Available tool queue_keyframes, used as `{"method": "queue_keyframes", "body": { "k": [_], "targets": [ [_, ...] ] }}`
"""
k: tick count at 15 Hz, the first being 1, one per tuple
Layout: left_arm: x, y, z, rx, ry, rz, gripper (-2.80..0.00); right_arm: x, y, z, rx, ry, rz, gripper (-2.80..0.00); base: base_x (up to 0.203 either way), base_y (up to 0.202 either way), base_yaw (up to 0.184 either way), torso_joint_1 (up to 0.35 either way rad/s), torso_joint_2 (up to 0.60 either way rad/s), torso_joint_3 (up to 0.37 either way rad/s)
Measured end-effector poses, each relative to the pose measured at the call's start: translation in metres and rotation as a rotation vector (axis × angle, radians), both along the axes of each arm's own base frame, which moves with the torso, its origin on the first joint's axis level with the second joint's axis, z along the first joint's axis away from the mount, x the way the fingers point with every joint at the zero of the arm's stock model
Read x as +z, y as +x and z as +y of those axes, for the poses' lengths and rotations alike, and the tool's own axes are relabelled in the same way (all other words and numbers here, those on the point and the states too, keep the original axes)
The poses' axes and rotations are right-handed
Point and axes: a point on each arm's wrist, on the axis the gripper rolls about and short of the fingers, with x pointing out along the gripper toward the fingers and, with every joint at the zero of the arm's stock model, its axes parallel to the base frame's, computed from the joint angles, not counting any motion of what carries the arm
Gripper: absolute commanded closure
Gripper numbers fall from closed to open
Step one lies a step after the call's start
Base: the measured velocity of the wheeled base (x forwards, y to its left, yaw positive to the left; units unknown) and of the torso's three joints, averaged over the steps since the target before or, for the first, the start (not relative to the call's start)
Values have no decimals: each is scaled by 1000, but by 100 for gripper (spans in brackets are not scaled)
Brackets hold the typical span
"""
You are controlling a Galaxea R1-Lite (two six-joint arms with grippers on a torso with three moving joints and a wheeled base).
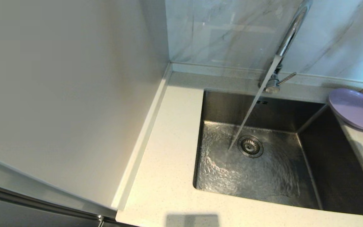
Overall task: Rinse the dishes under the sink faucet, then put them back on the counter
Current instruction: Pick up the bowl
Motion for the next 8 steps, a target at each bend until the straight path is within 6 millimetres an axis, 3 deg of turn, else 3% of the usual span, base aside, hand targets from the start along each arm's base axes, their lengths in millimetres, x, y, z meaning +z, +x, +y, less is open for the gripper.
{"method": "queue_keyframes", "body": {
  "k": [5, 8],
  "targets": [
    [0, 0, 0, 0, 0, 0, 0, -37, -34, -2, -35, -283, 157, 0, 0, 0, 0, 0, 0, 0],
    [0, 0, 0, 0, 0, 0, 0, -41, -42, -11, -64, -421, 219, 0, 0, 0, 0, 0, 0, 0]
  ]
}}
